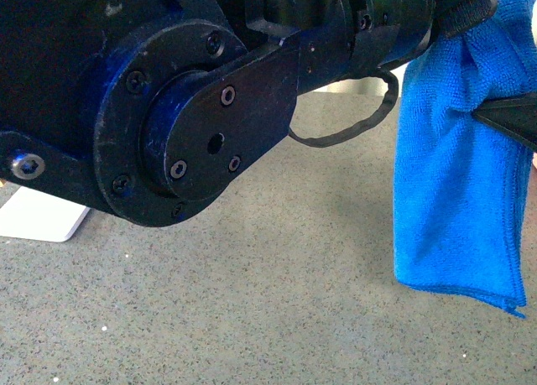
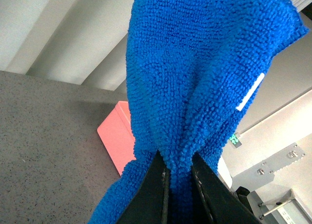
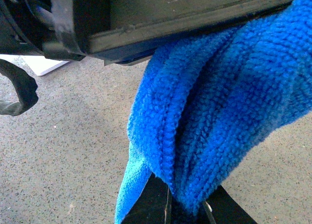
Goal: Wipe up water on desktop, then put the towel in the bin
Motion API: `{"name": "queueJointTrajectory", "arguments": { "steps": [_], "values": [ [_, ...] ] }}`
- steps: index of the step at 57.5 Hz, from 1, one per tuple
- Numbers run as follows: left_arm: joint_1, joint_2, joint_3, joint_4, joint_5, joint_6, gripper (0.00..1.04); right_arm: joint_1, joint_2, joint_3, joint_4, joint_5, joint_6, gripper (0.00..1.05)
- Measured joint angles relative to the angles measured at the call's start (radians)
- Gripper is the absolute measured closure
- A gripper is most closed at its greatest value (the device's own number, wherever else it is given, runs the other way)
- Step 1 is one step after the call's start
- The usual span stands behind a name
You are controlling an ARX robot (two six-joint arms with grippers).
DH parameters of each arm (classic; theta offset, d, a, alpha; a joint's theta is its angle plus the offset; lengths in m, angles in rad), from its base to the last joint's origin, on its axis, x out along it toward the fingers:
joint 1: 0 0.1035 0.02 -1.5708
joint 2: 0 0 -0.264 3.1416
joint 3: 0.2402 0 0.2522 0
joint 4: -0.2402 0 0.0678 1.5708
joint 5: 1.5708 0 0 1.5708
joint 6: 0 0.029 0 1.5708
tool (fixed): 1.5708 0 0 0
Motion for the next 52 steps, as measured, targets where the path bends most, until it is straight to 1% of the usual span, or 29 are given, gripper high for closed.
{"name": "queueJointTrajectory", "arguments": {
  "steps": [11, 12, 18, 27, 29, 31, 32, 40, 43, 45, 49, 52],
  "values": [
    [0.005, -0.014, -0.01, -0.023, -0.008, 0.014, 0.99, -0.025, 0.0, 0.003, 0.0, -0.005, 0.008, 1.01],
    [0.006, -0.018, -0.011, -0.027, -0.01, 0.014, 0.98, -0.027, 0.0, 0.004, 0.0, -0.006, 0.01, 1.01],
    [0.02, -0.034, -0.018, -0.042, -0.019, 0.033, 0.75, -0.045, -0.001, 0.016, 0.0, -0.007, 0.021, 1.01],
    [0.051, -0.056, -0.025, -0.088, -0.027, 0.066, 0.52, -0.057, -0.003, 0.023, 0.0, -0.003, 0.029, 1.01],
    [0.066, -0.062, -0.027, -0.113, -0.034, 0.085, 0.45, -0.06, -0.003, 0.026, 0.0, -0.003, 0.031, 1.01],
    [0.075, -0.065, -0.027, -0.129, -0.039, 0.097, 0.41, -0.063, -0.003, 0.028, 0.0, -0.003, 0.034, 1.01],
    [0.085, -0.069, -0.029, -0.148, -0.045, 0.108, 0.38, -0.064, -0.004, 0.029, 0.0, -0.003, 0.036, 1.01],
    [0.15, -0.088, -0.035, -0.275, -0.085, 0.201, 0.2, -0.087, -0.005, 0.034, 0.002, 0.0, 0.046, 1.01],
    [0.198, -0.104, -0.051, -0.347, -0.097, 0.257, 0.09, -0.099, -0.005, 0.034, 0.008, 0.0, 0.057, 1.01],
    [0.222, -0.114, -0.066, -0.372, -0.1, 0.29, 0.05, -0.105, -0.004, 0.034, 0.013, 0.0, 0.064, 1.01],
    [0.27, -0.139, -0.109, -0.388, -0.089, 0.354, 0.07, -0.113, -0.003, 0.034, 0.018, 0.009, 0.071, 1.01],
    [0.301, -0.162, -0.146, -0.388, -0.069, 0.384, 0.07, -0.119, 0.0, 0.034, 0.019, 0.012, 0.074, 1.01]
  ]
}}
